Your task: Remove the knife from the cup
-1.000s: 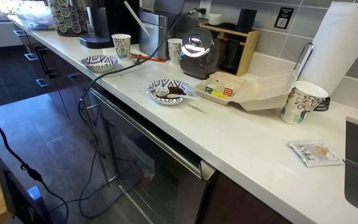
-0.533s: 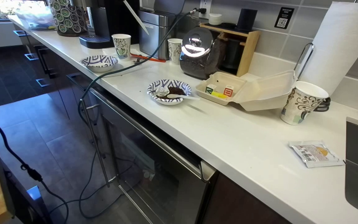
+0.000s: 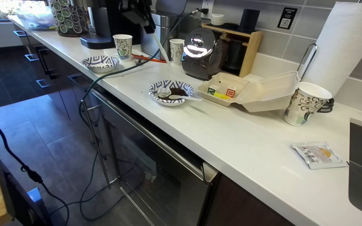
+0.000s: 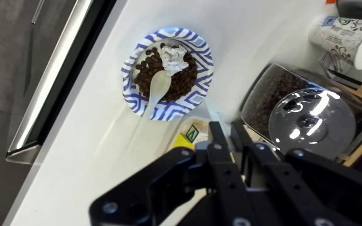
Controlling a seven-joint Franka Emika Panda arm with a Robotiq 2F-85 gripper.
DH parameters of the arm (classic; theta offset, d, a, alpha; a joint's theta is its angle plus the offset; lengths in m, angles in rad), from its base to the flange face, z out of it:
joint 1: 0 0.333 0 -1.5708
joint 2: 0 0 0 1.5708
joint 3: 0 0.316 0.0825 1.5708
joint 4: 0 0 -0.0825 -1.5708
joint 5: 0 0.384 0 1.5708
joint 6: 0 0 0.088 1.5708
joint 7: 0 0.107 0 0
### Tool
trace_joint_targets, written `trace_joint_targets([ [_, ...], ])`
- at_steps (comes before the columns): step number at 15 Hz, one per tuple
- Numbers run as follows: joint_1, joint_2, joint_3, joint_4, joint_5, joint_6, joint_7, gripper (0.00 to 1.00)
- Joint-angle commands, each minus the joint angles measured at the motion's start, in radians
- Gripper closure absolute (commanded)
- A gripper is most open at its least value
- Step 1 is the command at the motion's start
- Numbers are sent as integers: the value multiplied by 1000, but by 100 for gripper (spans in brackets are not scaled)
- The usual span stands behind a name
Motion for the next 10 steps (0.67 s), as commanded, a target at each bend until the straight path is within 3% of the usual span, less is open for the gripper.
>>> trace_joint_targets([
  [1,-66,164,28,131,58,-108,37,97],
  [6,-155,309,72,249,8,-188,183,97],
  [10,-198,374,93,337,-2,-321,283,97],
])
